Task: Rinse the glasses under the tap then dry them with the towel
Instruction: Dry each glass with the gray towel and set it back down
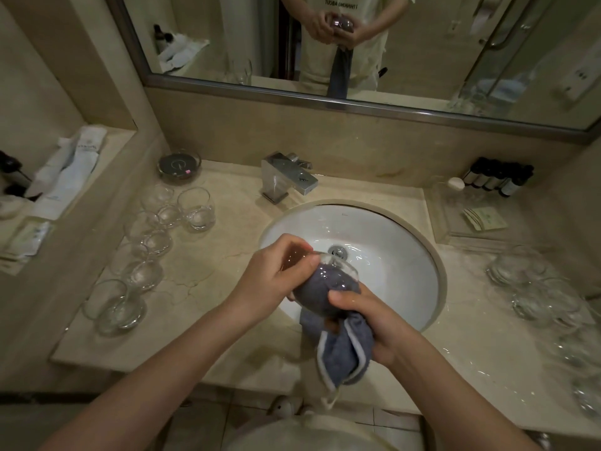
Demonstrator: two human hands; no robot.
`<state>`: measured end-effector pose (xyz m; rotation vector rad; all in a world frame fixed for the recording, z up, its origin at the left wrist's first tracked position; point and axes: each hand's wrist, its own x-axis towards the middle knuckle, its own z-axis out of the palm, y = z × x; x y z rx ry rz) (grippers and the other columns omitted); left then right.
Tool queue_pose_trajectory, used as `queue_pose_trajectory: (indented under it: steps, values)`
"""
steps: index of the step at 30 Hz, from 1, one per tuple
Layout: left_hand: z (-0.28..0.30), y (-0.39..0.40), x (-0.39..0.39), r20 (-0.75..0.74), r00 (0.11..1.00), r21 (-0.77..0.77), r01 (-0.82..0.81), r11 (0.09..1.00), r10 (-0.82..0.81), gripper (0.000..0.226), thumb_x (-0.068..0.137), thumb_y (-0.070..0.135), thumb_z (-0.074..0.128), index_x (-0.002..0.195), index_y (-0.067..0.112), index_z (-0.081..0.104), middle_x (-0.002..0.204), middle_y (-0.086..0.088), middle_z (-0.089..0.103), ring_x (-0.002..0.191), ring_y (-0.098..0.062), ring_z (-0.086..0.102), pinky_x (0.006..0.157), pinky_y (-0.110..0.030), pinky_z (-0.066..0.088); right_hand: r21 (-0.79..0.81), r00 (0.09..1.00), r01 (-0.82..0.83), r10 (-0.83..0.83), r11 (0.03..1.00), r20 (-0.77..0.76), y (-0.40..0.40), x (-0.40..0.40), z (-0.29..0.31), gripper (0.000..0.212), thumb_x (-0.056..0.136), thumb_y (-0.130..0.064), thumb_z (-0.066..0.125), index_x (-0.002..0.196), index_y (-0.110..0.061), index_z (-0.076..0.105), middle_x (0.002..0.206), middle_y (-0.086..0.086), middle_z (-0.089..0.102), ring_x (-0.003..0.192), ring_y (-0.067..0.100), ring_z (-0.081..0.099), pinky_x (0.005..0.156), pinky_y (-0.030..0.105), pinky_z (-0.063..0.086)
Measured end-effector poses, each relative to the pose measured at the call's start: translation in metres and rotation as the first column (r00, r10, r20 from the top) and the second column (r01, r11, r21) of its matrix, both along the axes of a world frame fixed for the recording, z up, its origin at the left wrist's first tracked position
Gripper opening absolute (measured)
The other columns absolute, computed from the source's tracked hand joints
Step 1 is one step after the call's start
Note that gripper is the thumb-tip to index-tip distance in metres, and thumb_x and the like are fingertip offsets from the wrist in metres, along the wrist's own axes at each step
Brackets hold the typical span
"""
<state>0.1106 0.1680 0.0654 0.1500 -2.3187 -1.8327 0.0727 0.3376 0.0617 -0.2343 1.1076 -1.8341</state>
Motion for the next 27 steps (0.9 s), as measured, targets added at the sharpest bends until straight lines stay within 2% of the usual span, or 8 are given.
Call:
queue_pose_trajectory:
  steps: [2, 4, 7, 11, 15, 18, 22, 27]
  values:
    - [0.000, -0.002, -0.005, 0.046, 0.998, 0.094, 0.030, 0.995, -0.034, 0.040, 0.069, 0.058, 0.063, 0.093, 0.025, 0.062, 0.092, 0.004, 0.066, 0.081, 0.001, 0.064, 0.060, -0.012, 0.051, 0.058, 0.997, 0.076, -0.074, 0.995, -0.032, -0.002, -0.001, 0.000, 0.050, 0.059, -0.014, 0.078, 0.108, -0.008, 0.070, 0.110, 0.021, 0.069, 0.103, 0.032, 0.066, 0.087, 0.034, 0.055]
    - [0.006, -0.004, -0.013, 0.326, 0.940, 0.263, 0.010, 0.965, -0.099, 0.052, 0.072, 0.067, 0.066, 0.101, 0.024, 0.064, 0.099, 0.001, 0.069, 0.084, -0.011, 0.070, 0.059, -0.026, 0.058, 0.120, 0.983, 0.164, -0.152, 0.979, -0.101, -0.003, -0.003, -0.004, 0.056, 0.058, -0.016, 0.076, 0.112, -0.006, 0.066, 0.111, 0.019, 0.070, 0.104, 0.032, 0.066, 0.090, 0.036, 0.054]
    - [0.012, -0.004, -0.018, 0.568, 0.807, 0.239, 0.023, 0.971, -0.159, 0.061, 0.079, 0.077, 0.048, 0.095, 0.021, 0.064, 0.077, -0.004, 0.066, 0.047, -0.016, 0.060, 0.045, -0.021, 0.045, 0.178, 0.957, 0.238, -0.199, 0.955, -0.213, -0.004, -0.003, -0.004, 0.058, 0.058, -0.018, 0.077, 0.113, -0.007, 0.065, 0.107, 0.015, 0.072, 0.098, 0.027, 0.069, 0.086, 0.032, 0.055]
    - [0.002, -0.004, -0.017, 0.384, 0.921, 0.130, 0.023, 0.991, -0.072, 0.066, 0.061, 0.073, 0.056, 0.086, 0.013, 0.058, 0.065, 0.000, 0.046, 0.046, -0.010, 0.040, 0.044, -0.018, 0.030, 0.146, 0.976, 0.209, -0.197, 0.967, -0.095, -0.003, -0.002, 0.004, 0.044, 0.075, -0.031, 0.074, 0.111, -0.006, 0.068, 0.110, 0.017, 0.071, 0.102, 0.024, 0.068, 0.089, 0.028, 0.054]
    - [0.004, -0.008, -0.009, 0.233, 0.963, -0.098, 0.161, 0.982, -0.134, 0.046, 0.076, 0.057, 0.064, 0.096, 0.016, 0.056, 0.068, 0.007, 0.055, 0.043, -0.003, 0.046, 0.048, -0.019, 0.038, 0.162, 0.980, 0.117, -0.140, 0.980, 0.144, 0.004, -0.004, 0.000, 0.032, 0.076, -0.037, 0.072, 0.091, -0.010, 0.077, 0.092, 0.015, 0.073, 0.077, 0.019, 0.072, 0.064, 0.026, 0.058]
    - [0.009, -0.004, -0.014, 0.379, 0.919, -0.161, 0.183, 0.970, -0.110, 0.037, 0.093, 0.051, 0.053, 0.097, 0.014, 0.054, 0.074, -0.004, 0.057, 0.042, -0.007, 0.046, 0.050, -0.024, 0.039, 0.208, 0.980, 0.152, -0.174, 0.966, 0.096, 0.002, -0.001, -0.007, 0.051, 0.053, -0.042, 0.085, 0.094, -0.012, 0.078, 0.102, 0.020, 0.071, 0.090, 0.027, 0.070, 0.083, 0.037, 0.056]
    - [0.007, 0.003, -0.021, 0.545, 0.838, -0.133, 0.060, 0.989, 0.022, 0.062, 0.093, 0.066, 0.037, 0.093, 0.008, 0.058, 0.067, -0.005, 0.054, 0.047, -0.019, 0.048, 0.049, -0.026, 0.035, 0.261, 0.976, 0.215, -0.206, 0.941, -0.065, -0.002, 0.001, -0.009, 0.063, 0.068, -0.043, 0.074, 0.115, -0.002, 0.066, 0.112, 0.023, 0.069, 0.106, 0.033, 0.066, 0.105, 0.048, 0.044]
    - [-0.011, 0.007, -0.008, 0.031, 0.996, -0.362, -0.067, 0.930, 0.083, 0.050, 0.076, 0.063, 0.049, 0.093, 0.017, 0.059, 0.081, 0.012, 0.061, 0.073, -0.005, 0.055, 0.065, -0.017, 0.041, 0.189, 0.953, 0.089, -0.138, 0.978, 0.269, 0.001, -0.007, 0.001, 0.050, 0.072, -0.042, 0.077, 0.106, -0.006, 0.072, 0.106, 0.017, 0.072, 0.094, 0.023, 0.071, 0.088, 0.032, 0.056]
